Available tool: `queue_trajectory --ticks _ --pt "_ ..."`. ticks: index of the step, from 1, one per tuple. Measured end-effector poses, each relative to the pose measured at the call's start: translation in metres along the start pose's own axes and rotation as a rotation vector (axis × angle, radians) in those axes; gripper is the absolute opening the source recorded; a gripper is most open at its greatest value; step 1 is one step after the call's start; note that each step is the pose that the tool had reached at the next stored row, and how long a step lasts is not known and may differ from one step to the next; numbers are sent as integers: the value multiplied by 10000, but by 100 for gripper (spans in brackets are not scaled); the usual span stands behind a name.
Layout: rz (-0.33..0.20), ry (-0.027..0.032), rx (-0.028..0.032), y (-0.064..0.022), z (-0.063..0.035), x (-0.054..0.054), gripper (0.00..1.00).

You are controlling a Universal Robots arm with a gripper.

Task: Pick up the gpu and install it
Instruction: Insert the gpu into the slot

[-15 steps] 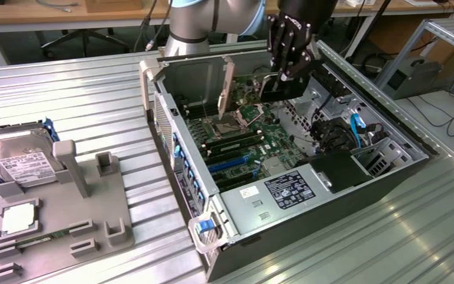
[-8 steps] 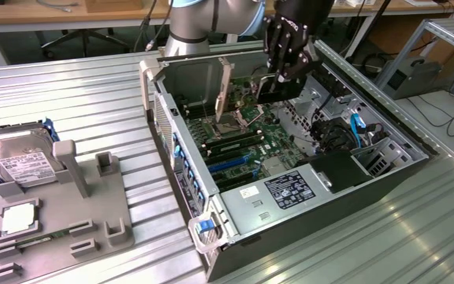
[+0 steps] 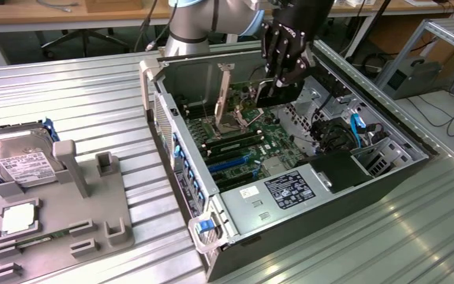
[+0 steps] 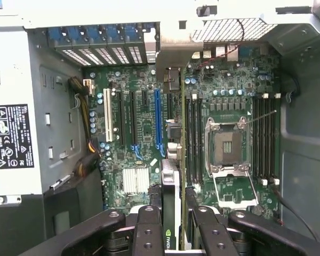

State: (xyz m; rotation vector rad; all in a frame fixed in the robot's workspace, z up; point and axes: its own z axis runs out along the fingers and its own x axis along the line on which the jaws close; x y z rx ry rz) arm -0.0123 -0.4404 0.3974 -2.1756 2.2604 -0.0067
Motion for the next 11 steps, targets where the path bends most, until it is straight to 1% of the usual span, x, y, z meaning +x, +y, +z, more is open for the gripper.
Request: queue_trajectory --ticks 7,11 --pt "-62 0 0 5 133 0 27" --pt "-89 0 0 7 182 0 27"
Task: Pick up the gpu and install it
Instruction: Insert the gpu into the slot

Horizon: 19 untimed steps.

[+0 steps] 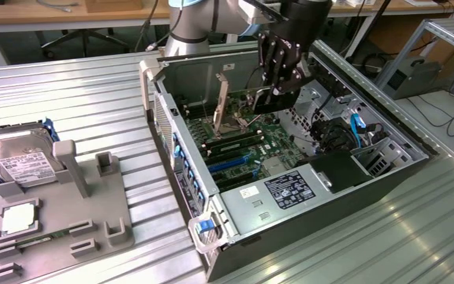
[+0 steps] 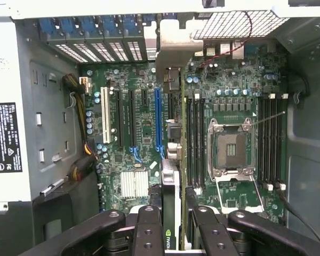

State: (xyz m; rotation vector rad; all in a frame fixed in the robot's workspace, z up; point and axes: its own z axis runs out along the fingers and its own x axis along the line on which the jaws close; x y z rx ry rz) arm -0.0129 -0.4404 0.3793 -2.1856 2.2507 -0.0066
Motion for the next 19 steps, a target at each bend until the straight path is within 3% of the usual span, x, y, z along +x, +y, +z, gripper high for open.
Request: queue_trajectory --ticks 19 --pt "-195 -1 0 15 257 0 27"
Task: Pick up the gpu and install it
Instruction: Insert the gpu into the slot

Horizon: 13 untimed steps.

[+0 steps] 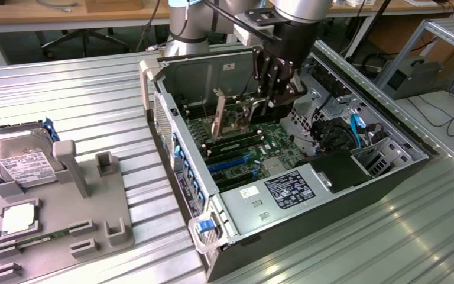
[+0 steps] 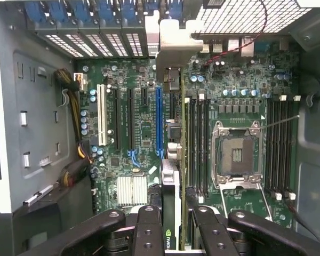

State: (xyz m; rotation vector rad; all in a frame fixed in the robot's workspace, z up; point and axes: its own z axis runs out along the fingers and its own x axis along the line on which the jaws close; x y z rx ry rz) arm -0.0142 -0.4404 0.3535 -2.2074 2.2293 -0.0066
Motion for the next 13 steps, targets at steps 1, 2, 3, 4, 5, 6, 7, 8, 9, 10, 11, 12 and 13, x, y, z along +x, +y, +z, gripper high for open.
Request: queue_trajectory --ticks 1,2,3,4,5,6,7,8,9,10,11,12,13 --pt "-8 0 0 1 13 0 27" --pt "-16 0 0 1 23 0 27" --pt "-23 -1 0 2 35 0 27" --pt "-29 -1 0 3 45 0 27" --pt "-36 -1 0 4 54 0 27" --pt "-44 0 0 4 64 0 27" --pt "-53 -1 0 5 76 0 27" --pt "-71 0 -1 6 101 0 27" --pt "-81 0 0 7 114 0 27" --pt "-90 0 0 8 123 0 27" --pt "-99 -1 0 8 132 0 27" --pt "-108 -1 0 9 142 0 27" --pt "-118 -1 0 9 152 0 27"
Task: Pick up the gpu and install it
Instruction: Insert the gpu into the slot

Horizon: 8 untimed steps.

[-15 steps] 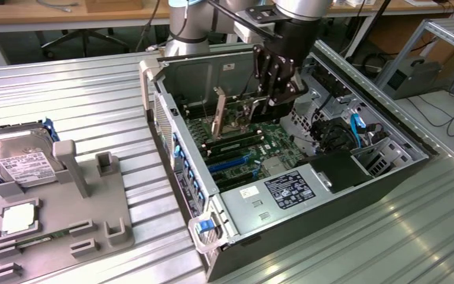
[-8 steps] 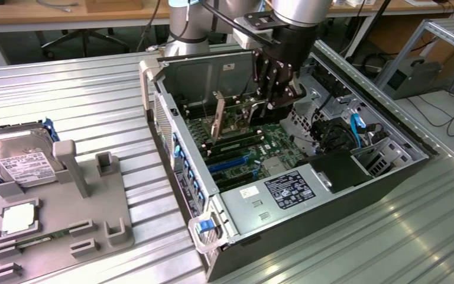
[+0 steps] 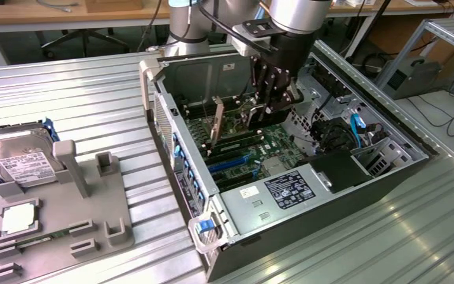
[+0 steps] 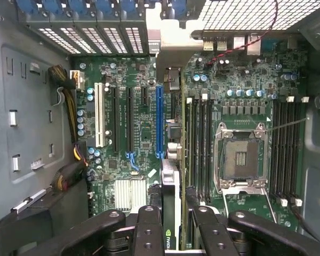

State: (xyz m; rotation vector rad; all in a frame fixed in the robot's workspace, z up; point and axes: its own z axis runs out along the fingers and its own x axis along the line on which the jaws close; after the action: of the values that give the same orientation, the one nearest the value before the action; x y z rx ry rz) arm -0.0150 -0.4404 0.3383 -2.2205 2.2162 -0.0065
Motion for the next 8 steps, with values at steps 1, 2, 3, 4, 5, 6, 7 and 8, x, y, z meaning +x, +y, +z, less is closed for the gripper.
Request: queue_trajectory --ticks 1,2,3,4,5,6,7,8 --pt "-9 -1 0 1 10 0 27" --pt "-21 0 0 1 21 0 27" --pt "-29 0 0 1 29 0 27" --pt "-38 0 0 1 39 0 27" --pt "-44 0 0 1 46 0 27" --pt "-55 0 0 1 61 0 27" --pt "-60 0 0 1 68 0 27" --pt "-71 0 0 1 84 0 27"
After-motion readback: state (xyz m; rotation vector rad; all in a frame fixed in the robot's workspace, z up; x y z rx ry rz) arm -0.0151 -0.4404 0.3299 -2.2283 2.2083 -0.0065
